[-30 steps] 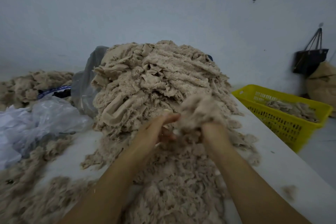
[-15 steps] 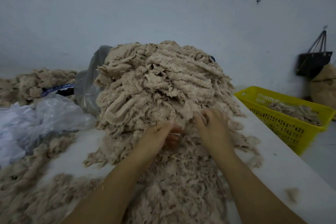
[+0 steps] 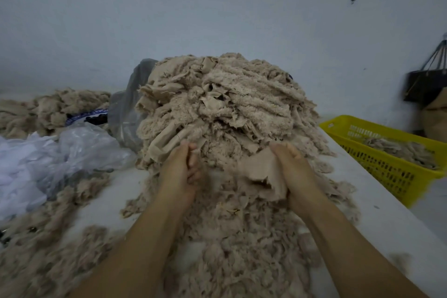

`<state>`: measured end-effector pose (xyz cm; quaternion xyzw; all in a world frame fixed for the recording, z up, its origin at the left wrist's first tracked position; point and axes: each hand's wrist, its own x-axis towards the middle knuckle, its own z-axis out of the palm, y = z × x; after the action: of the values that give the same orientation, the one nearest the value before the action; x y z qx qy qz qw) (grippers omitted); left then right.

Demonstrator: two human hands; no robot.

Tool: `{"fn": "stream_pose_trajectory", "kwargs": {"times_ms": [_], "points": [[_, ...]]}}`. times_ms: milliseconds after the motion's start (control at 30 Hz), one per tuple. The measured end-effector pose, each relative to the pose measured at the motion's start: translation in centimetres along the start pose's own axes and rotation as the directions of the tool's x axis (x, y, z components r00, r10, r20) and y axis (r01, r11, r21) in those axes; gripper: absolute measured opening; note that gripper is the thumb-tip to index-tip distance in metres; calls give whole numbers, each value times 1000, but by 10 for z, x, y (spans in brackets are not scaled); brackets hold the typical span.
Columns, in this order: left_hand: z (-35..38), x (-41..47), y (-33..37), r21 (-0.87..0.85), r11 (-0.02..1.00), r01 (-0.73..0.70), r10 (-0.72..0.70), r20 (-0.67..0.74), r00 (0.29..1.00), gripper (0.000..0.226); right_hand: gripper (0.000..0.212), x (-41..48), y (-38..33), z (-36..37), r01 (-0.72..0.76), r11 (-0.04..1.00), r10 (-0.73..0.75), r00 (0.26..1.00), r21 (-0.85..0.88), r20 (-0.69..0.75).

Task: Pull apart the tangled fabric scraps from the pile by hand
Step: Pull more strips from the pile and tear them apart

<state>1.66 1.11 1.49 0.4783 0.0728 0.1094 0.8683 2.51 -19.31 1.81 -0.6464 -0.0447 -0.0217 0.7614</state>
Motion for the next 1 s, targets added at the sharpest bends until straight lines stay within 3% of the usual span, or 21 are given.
{"fn": "stream_pose_trajectory", "kwargs": {"times_ms": [100, 167, 300, 433, 633, 733, 800, 867, 933, 1000], "points": [[14, -13, -12, 425, 905, -18, -52, 152, 987, 54, 33, -3, 4, 7, 19, 999, -14, 992, -46, 125], [20, -20, -21, 539, 841, -41, -139, 290, 947, 70, 20, -5, 4, 11, 37, 999, -34, 981, -11, 192], [26, -28, -22, 478, 878, 29, -225, 358, 906, 46, 17, -8, 0, 13, -40, 991, 6, 967, 128, 253], [23, -24, -26, 377, 925, 53, -180, 311, 933, 47, 25, -6, -1, 9, -57, 976, 7, 973, 212, 229], [16, -11, -12, 241, 970, 15, -36, 82, 996, 47, 53, -1, -1, 4, -63, 976, 41, 993, 207, 109], [12, -5, -12, 195, 980, 48, -41, -42, 998, 44, 34, -1, 1, 8, -63, 969, 33, 991, 240, 127], [10, -5, -13, 171, 982, 74, -68, -44, 997, 48, 21, -2, -1, 10, -53, 967, 20, 991, 250, 132], [10, -6, -14, 193, 978, 76, -93, 82, 992, 52, 20, -2, -3, 9, -20, 966, -12, 993, 260, 119], [13, -12, -15, 363, 932, 11, -133, 313, 940, 64, 18, -2, -2, 10, 29, 980, -53, 991, 197, 120], [20, -21, -19, 516, 851, -99, -167, 444, 880, 64, 17, -4, 1, 14, 79, 992, -92, 986, 97, 138]]}}
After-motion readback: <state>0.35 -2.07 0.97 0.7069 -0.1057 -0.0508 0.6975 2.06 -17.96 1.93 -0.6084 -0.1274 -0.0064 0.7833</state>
